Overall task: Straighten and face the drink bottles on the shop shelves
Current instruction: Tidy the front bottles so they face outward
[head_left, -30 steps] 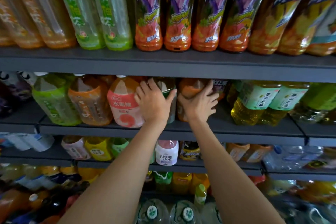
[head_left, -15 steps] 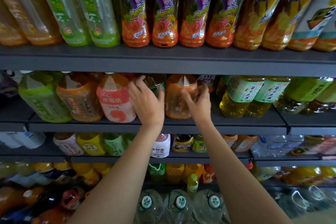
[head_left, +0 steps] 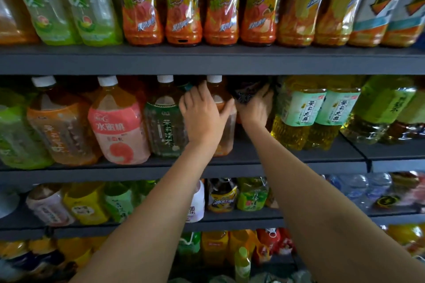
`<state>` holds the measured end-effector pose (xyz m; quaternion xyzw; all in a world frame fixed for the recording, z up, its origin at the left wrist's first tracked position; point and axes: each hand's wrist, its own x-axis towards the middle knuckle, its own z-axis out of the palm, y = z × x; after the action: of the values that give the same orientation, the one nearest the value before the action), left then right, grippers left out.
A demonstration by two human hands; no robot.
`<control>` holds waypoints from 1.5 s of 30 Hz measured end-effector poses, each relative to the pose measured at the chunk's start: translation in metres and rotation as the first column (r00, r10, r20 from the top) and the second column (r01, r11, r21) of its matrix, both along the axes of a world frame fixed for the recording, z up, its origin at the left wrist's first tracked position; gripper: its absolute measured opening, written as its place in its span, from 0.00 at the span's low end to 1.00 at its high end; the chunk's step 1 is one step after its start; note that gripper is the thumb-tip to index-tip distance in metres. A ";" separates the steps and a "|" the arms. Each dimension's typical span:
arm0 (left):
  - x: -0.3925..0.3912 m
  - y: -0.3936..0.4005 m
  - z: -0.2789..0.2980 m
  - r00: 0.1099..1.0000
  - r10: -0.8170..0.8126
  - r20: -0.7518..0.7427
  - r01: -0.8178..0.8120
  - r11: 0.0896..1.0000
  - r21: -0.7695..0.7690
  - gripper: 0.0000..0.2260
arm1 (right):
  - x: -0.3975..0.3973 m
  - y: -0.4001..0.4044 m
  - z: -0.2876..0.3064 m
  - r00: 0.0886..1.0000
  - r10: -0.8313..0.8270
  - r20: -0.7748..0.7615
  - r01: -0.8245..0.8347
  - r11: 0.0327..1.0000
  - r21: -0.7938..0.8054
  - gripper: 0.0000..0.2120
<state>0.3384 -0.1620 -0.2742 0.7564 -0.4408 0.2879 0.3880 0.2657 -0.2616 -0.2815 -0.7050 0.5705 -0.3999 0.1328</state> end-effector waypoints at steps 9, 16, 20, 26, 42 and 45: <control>0.008 -0.001 -0.002 1.000 -0.028 0.008 0.028 1.000 0.001 0.31 | 0.028 -0.018 0.016 0.989 -0.145 0.036 0.134 0.968 0.210 0.37; 0.001 0.009 0.011 0.996 -0.044 -0.077 0.053 0.990 0.129 0.29 | -0.001 0.024 0.013 0.989 -0.100 0.105 0.076 0.974 0.214 0.51; -0.002 0.013 0.022 0.996 -0.011 -0.085 0.027 0.980 0.199 0.30 | -0.018 0.045 0.018 0.991 -0.069 0.113 0.042 0.974 0.222 0.51; -0.009 0.017 0.031 0.970 -0.044 -0.239 0.116 0.949 0.294 0.31 | -0.033 0.073 0.013 0.991 -0.086 0.102 0.064 0.977 0.202 0.51; -0.059 0.060 0.002 0.684 -0.078 -0.725 0.367 0.896 0.250 0.12 | -0.096 0.072 0.010 0.917 -0.235 0.323 0.124 0.936 0.330 0.43; -0.070 0.053 0.008 0.643 -0.141 -0.753 0.486 0.835 0.259 0.18 | -0.106 0.055 0.018 0.950 -0.176 0.259 0.090 0.946 0.312 0.44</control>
<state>0.2679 -0.1090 -0.2658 0.7831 -0.4382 -0.2056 0.3903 0.1594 -0.2064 -0.2633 -0.5722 0.6457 -0.4144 0.2897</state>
